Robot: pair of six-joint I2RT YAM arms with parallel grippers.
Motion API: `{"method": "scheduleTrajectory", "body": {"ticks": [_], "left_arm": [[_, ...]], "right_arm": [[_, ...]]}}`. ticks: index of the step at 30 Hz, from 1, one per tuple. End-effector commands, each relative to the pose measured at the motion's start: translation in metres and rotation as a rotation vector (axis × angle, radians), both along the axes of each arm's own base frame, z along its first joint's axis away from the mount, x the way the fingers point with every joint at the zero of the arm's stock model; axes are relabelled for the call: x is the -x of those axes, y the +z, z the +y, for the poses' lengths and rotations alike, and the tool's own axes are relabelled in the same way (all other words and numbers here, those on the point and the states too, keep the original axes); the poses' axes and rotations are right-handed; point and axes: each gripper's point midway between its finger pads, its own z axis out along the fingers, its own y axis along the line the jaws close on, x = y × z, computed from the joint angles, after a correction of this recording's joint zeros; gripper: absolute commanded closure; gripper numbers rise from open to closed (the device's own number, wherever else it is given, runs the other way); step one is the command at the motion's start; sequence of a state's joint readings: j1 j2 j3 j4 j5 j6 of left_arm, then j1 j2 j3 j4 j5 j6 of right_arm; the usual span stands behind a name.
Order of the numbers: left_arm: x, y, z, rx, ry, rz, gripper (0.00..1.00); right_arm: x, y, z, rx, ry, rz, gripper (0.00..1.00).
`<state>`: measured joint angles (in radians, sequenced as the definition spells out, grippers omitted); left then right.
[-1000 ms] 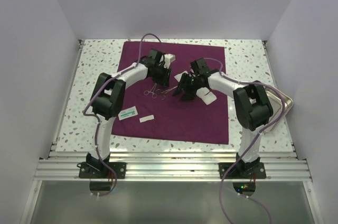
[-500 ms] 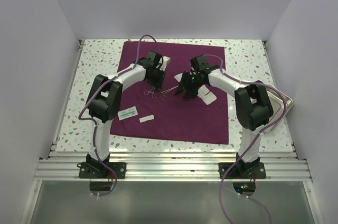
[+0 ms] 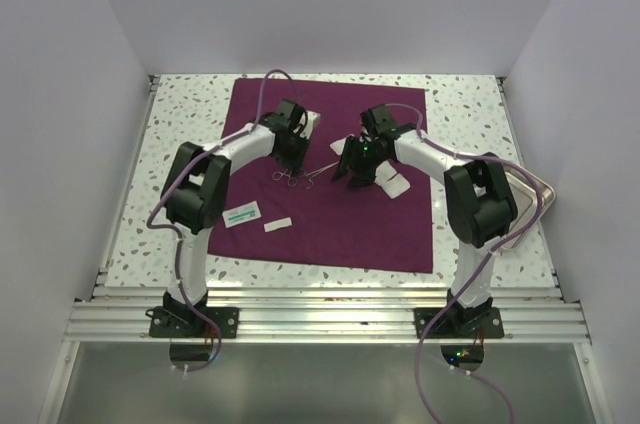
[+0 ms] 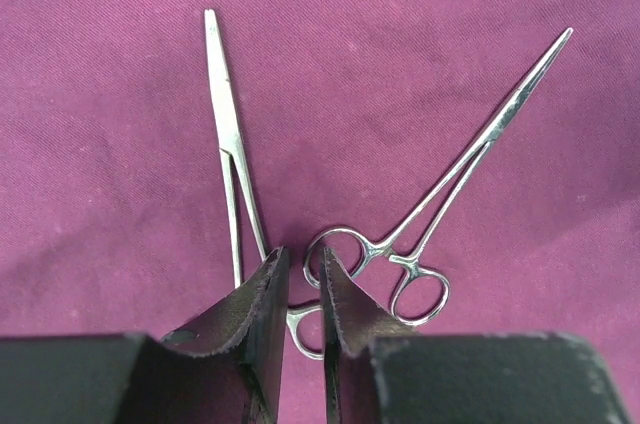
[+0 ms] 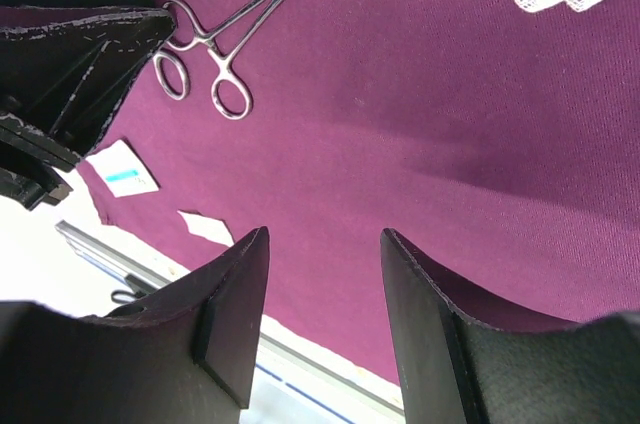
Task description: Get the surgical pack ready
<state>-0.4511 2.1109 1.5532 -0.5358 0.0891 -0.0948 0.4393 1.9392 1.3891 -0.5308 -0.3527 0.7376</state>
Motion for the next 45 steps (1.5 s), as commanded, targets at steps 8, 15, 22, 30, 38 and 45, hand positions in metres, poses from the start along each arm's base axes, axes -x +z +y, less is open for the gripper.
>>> {"method": "scheduleTrajectory", "body": {"ticks": [8,15,22,30,38,45], "left_arm": [[0.015,-0.006,0.004,0.001,-0.011,0.048,0.92],[0.011,0.021,-0.006,0.067,-0.012,0.009,1.00],[0.014,0.038,-0.017,0.136,-0.016,0.017,1.00],[0.018,0.045,-0.019,0.159,-0.017,0.022,1.00],[0.018,0.048,-0.019,0.157,-0.019,0.019,1.00],[0.014,0.055,-0.018,0.141,-0.040,-0.055,0.64]], "right_arm": [[-0.017,0.002,0.007,-0.018,-0.071,-0.002,0.48],[-0.041,-0.002,0.030,-0.097,-0.197,0.049,0.52],[-0.054,-0.010,0.044,-0.108,-0.255,0.065,0.54],[-0.063,-0.017,0.051,-0.088,-0.269,0.076,0.53],[-0.054,-0.023,0.041,-0.016,-0.256,0.079,0.53],[-0.055,-0.010,0.014,0.145,-0.205,0.021,0.52]]}}
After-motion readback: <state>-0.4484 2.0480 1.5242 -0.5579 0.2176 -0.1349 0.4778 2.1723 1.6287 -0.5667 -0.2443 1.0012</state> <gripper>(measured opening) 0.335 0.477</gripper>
